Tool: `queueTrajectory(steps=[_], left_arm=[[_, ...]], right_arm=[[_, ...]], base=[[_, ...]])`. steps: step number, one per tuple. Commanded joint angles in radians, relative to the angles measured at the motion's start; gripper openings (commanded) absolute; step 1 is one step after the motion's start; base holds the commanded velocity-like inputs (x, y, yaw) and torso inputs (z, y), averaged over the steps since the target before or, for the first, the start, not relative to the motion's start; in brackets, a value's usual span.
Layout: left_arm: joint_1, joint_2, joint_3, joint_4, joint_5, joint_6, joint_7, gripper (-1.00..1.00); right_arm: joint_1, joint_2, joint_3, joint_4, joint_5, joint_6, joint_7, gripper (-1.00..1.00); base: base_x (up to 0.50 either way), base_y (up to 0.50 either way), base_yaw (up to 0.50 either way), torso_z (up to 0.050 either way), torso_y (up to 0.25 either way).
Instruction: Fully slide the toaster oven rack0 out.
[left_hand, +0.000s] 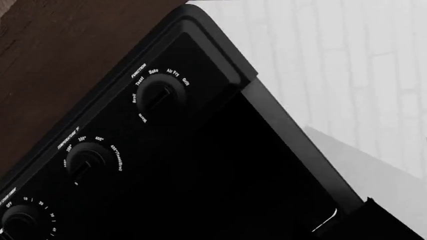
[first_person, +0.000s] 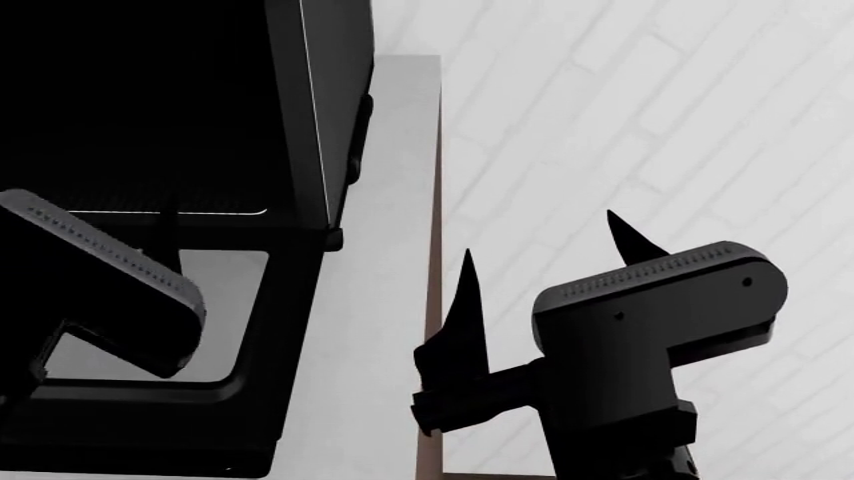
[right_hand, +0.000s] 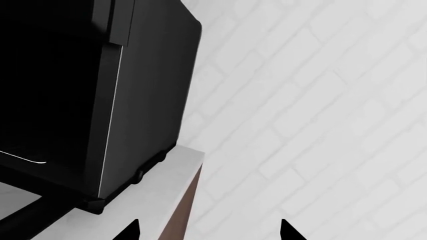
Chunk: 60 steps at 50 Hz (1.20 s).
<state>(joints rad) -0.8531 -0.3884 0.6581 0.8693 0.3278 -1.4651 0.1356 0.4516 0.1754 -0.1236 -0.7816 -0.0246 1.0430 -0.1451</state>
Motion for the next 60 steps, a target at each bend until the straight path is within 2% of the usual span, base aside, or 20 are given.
queueTrajectory(steps=[1, 7, 12, 22, 36, 60], left_arm=[[-0.152, -0.061, 0.284, -0.104, 0.287, -0.104, 0.281, 1.00], [-0.204, -0.060, 0.382, -0.179, 0.476, -0.103, 0.473, 1.00], [-0.249, -0.056, 0.404, -0.252, 0.482, -0.066, 0.516, 1.00], [-0.250, -0.046, 0.417, -0.390, 0.427, 0.034, 0.515, 1.00], [-0.309, -0.060, 0.485, -0.449, 0.422, 0.024, 0.594, 1.00], [-0.275, -0.004, 0.489, -0.778, 0.315, 0.243, 0.504, 1.00]], right_arm=[[-0.008, -0.008, 0.019, -0.029, 0.000, 0.008, -0.009, 1.00], [-0.009, -0.006, 0.012, -0.028, 0.002, 0.003, -0.005, 1.00], [-0.010, -0.003, 0.012, -0.040, 0.004, 0.012, -0.002, 1.00], [-0.009, 0.001, 0.015, -0.054, 0.008, 0.021, 0.004, 1.00], [-0.008, 0.005, 0.025, -0.057, 0.019, 0.026, 0.008, 1.00], [-0.005, 0.012, 0.028, -0.037, 0.032, 0.019, 0.019, 1.00]], base=[[0.00, 0.00, 0.00, 0.000, 0.000], [0.00, 0.00, 0.00, 0.000, 0.000], [0.00, 0.00, 0.00, 0.000, 0.000], [0.00, 0.00, 0.00, 0.000, 0.000], [0.00, 0.00, 0.00, 0.000, 0.000], [0.00, 0.00, 0.00, 0.000, 0.000]])
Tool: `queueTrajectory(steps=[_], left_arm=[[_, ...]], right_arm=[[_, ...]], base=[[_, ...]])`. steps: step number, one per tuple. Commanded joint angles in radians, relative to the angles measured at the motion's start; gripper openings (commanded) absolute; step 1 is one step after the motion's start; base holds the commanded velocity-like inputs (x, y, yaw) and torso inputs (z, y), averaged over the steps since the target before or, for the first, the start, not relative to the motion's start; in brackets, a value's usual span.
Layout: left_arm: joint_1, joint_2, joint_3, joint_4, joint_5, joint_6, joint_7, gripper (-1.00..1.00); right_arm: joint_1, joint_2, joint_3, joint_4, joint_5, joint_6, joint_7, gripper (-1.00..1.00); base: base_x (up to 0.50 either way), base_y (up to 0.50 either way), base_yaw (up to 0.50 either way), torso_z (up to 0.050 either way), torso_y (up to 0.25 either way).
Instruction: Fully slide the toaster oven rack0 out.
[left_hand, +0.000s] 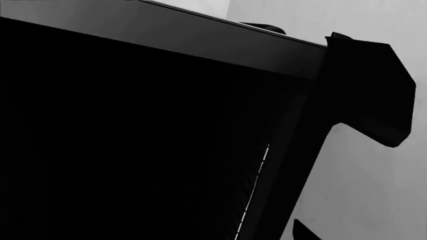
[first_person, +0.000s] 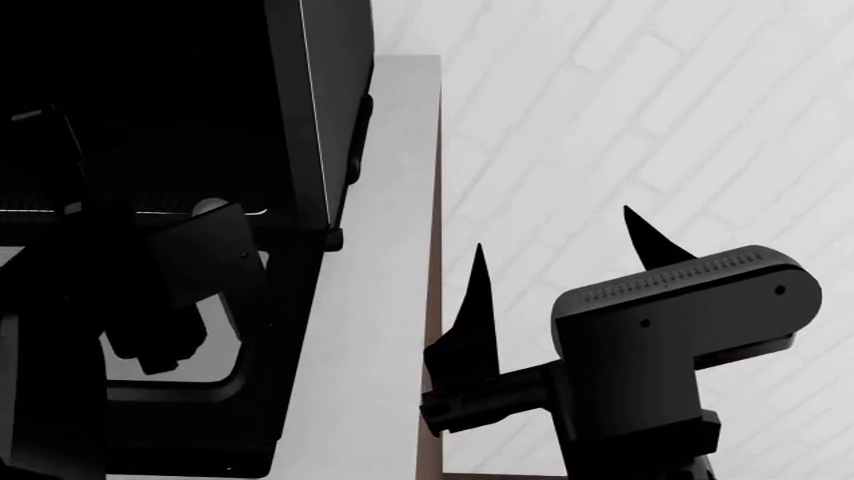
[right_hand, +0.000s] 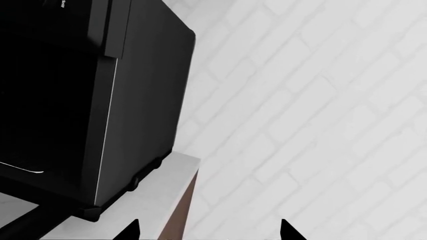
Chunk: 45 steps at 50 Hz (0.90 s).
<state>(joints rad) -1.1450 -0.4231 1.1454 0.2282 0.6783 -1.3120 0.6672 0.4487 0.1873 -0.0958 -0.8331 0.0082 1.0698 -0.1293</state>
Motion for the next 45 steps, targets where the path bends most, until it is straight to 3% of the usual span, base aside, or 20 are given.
queueTrajectory(steps=[1, 11, 12, 23, 32, 45], left_arm=[[0.018, 0.033, 0.001, -0.154, -0.038, 0.101, -0.036, 1.00], [0.021, 0.050, -0.004, -0.253, -0.054, 0.163, -0.086, 1.00], [0.022, 0.051, -0.010, -0.260, -0.057, 0.170, -0.095, -1.00], [0.046, 0.026, -0.005, -0.163, -0.038, 0.135, -0.074, -1.00], [0.079, -0.045, 0.057, 0.056, 0.071, -0.003, -0.024, -1.00], [0.044, -0.106, 0.260, 0.293, 0.320, -0.242, 0.119, -1.00]], right_arm=[[-0.002, 0.000, -0.001, 0.013, -0.001, -0.007, 0.004, 1.00], [-0.001, 0.004, 0.001, 0.018, 0.003, -0.008, 0.010, 1.00], [-0.001, 0.004, 0.001, 0.020, 0.003, -0.009, 0.010, 1.00], [0.000, 0.007, -0.006, 0.030, 0.008, -0.014, 0.016, 1.00], [-0.001, 0.009, -0.007, 0.025, 0.014, -0.013, 0.019, 1.00], [-0.005, 0.011, -0.008, 0.012, 0.027, -0.011, 0.019, 1.00]], base=[[0.00, 0.00, 0.00, 0.000, 0.000], [0.00, 0.00, 0.00, 0.000, 0.000], [0.00, 0.00, 0.00, 0.000, 0.000], [0.00, 0.00, 0.00, -0.001, 0.000], [-0.01, 0.00, 0.01, -0.001, 0.000], [-0.02, 0.01, 0.01, -0.001, 0.004]])
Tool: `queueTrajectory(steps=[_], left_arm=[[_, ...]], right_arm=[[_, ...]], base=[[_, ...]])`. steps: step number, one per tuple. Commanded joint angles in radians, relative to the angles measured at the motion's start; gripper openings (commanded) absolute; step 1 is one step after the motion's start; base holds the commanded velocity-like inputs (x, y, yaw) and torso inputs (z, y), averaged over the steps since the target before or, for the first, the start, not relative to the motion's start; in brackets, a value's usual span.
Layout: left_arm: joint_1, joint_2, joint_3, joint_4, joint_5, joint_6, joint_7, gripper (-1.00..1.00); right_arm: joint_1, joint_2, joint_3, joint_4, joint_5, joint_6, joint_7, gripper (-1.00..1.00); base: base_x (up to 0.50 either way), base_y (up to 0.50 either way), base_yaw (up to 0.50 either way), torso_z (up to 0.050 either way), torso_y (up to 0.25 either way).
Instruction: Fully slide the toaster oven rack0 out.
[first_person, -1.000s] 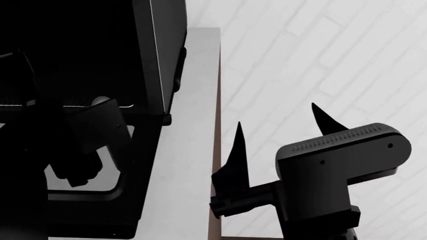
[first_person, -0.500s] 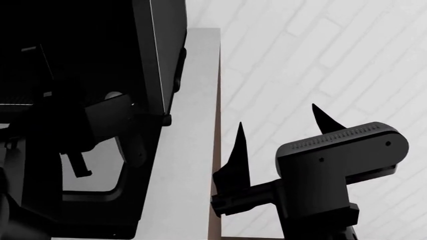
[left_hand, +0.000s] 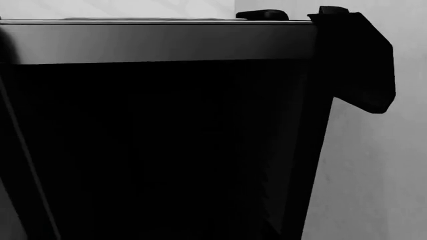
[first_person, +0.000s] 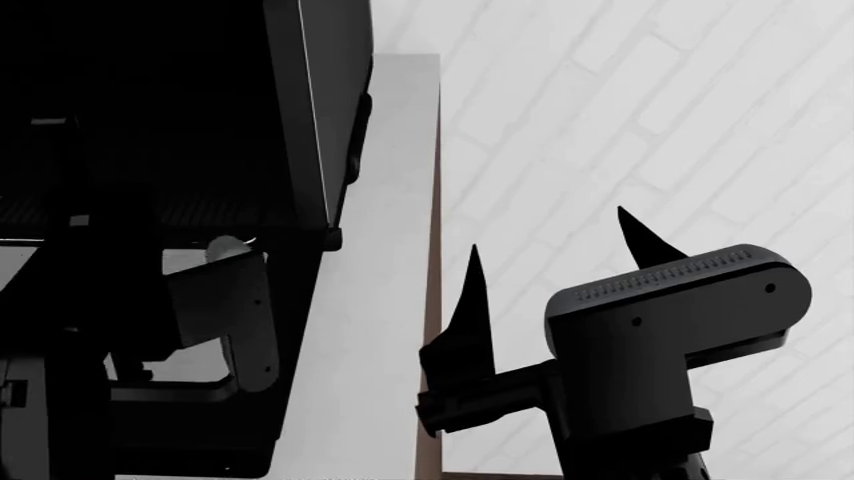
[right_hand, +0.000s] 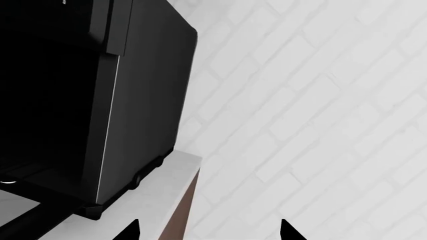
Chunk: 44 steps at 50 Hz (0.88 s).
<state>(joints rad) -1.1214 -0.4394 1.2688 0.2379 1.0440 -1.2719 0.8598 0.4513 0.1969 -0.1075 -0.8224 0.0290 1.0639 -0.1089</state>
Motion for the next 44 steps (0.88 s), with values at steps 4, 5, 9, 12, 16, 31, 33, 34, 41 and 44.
queueTrajectory(steps=[4, 5, 9, 12, 16, 31, 33, 34, 41, 44], left_arm=[[0.049, -0.093, 0.157, 0.319, 0.157, -0.295, 0.081, -1.00], [0.055, -0.092, 0.156, 0.320, 0.198, -0.293, 0.113, -1.00], [0.088, -0.101, 0.162, 0.331, 0.374, -0.288, 0.238, -1.00], [0.111, -0.101, 0.150, 0.337, 0.478, -0.279, 0.319, -1.00], [0.141, -0.101, 0.127, 0.350, 0.612, -0.259, 0.423, -1.00], [0.200, -0.086, -0.015, 0.398, 0.873, -0.169, 0.639, 1.00], [0.209, -0.085, -0.032, 0.407, 0.896, -0.158, 0.654, 1.00], [0.215, -0.084, -0.043, 0.415, 0.911, -0.149, 0.667, 1.00], [0.338, -0.035, -0.219, 0.528, 0.993, 0.042, 0.708, 1.00], [0.397, -0.003, -0.299, 0.583, 1.010, 0.144, 0.708, 1.00]], right_arm=[[-0.007, 0.002, 0.002, -0.002, 0.009, -0.003, -0.001, 1.00], [-0.007, 0.002, 0.003, -0.002, 0.010, -0.003, -0.001, 1.00], [-0.009, 0.003, -0.001, -0.002, 0.012, -0.004, 0.001, 1.00], [-0.009, 0.003, -0.005, 0.001, 0.013, -0.007, 0.002, 1.00], [-0.009, 0.004, -0.006, 0.002, 0.015, -0.006, 0.004, 1.00], [-0.008, 0.007, -0.011, 0.004, 0.022, -0.008, 0.011, 1.00], [-0.008, 0.008, -0.013, 0.005, 0.023, -0.008, 0.012, 1.00], [-0.008, 0.008, -0.013, 0.006, 0.023, -0.008, 0.012, 1.00], [-0.008, 0.010, -0.015, 0.007, 0.026, -0.009, 0.016, 1.00], [-0.009, 0.011, -0.018, 0.004, 0.027, -0.008, 0.017, 1.00]], base=[[-0.01, 0.01, 0.01, 0.000, 0.005], [-0.02, 0.00, 0.01, 0.000, 0.000], [-0.01, 0.00, 0.01, 0.000, 0.003], [-0.01, 0.00, 0.01, 0.000, 0.003], [-0.01, 0.00, 0.00, 0.000, 0.003], [0.00, 0.00, 0.00, 0.000, 0.002], [0.00, 0.00, 0.00, 0.000, 0.000], [0.00, 0.00, 0.00, 0.000, 0.000], [0.00, 0.00, 0.00, 0.000, 0.000], [0.00, 0.00, 0.00, 0.000, 0.000]])
